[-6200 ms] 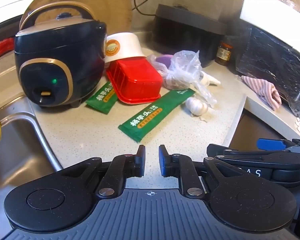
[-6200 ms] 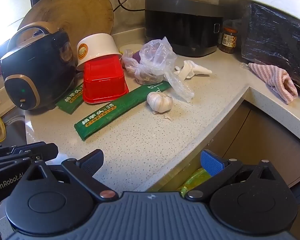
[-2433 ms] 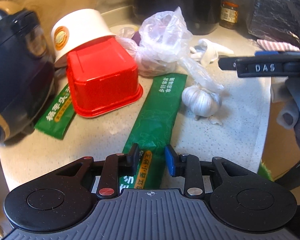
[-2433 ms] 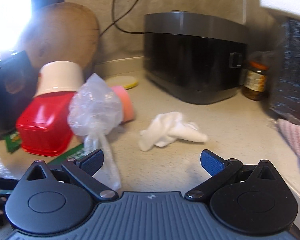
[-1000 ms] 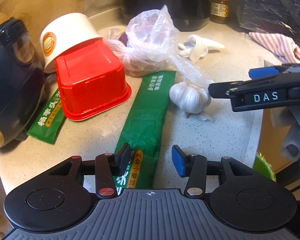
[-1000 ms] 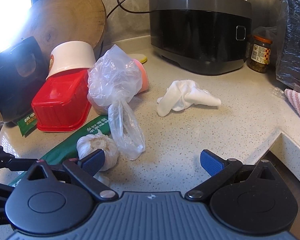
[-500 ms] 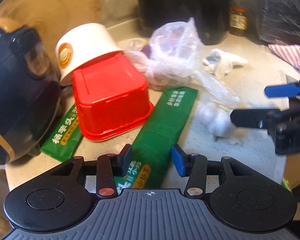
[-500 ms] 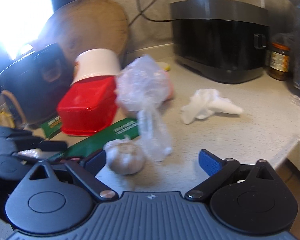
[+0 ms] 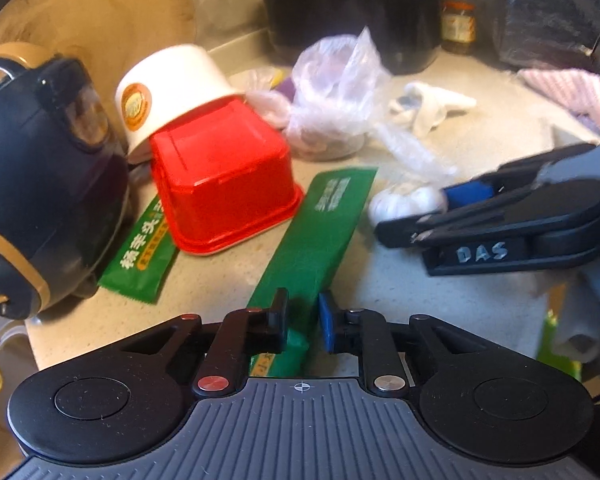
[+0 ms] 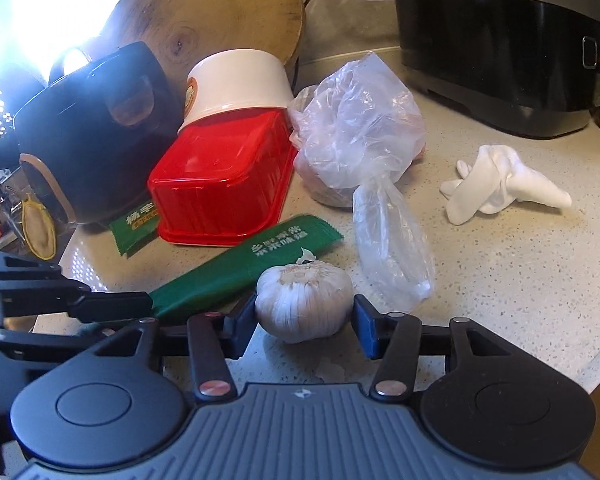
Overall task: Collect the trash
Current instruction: 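Grasp the long green packet with the left tool while the right tool holds the garlic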
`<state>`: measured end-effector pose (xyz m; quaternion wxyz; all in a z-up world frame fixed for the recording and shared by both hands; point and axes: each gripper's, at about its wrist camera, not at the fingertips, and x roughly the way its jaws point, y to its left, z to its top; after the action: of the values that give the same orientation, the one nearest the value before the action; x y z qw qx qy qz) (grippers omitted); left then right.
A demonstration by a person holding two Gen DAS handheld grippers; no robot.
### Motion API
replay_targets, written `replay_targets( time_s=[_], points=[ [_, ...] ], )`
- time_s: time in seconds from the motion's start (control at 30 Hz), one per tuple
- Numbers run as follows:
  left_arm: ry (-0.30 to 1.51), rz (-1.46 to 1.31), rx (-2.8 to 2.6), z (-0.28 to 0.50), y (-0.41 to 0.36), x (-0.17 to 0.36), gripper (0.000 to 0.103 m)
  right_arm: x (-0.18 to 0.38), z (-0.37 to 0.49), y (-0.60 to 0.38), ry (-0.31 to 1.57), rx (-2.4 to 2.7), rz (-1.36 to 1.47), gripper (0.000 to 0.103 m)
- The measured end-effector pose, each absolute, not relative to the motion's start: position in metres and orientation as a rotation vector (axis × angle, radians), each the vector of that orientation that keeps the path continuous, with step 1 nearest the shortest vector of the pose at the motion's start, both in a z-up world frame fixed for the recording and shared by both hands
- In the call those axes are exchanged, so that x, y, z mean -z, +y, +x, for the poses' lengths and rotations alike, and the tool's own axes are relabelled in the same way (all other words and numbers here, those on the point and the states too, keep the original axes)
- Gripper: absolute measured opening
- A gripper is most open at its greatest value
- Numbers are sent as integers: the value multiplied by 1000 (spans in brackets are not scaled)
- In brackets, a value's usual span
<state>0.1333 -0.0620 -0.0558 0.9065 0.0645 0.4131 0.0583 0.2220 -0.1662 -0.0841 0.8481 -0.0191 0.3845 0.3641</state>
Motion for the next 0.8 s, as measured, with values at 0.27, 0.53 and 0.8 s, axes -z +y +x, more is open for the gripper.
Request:
replay_targets(
  time_s=[0.27,0.53,0.8],
  points=[
    [835,205,-98,149,-60,63,25,84,221,-165,807,-752,-49,52],
    [848,81,-7,151,-48,62,25,84,223,-169,805,-753,-55,52],
    [847,113,28,140,-59,53,28,85,223,-168,801,-760,-64,52]
  ],
)
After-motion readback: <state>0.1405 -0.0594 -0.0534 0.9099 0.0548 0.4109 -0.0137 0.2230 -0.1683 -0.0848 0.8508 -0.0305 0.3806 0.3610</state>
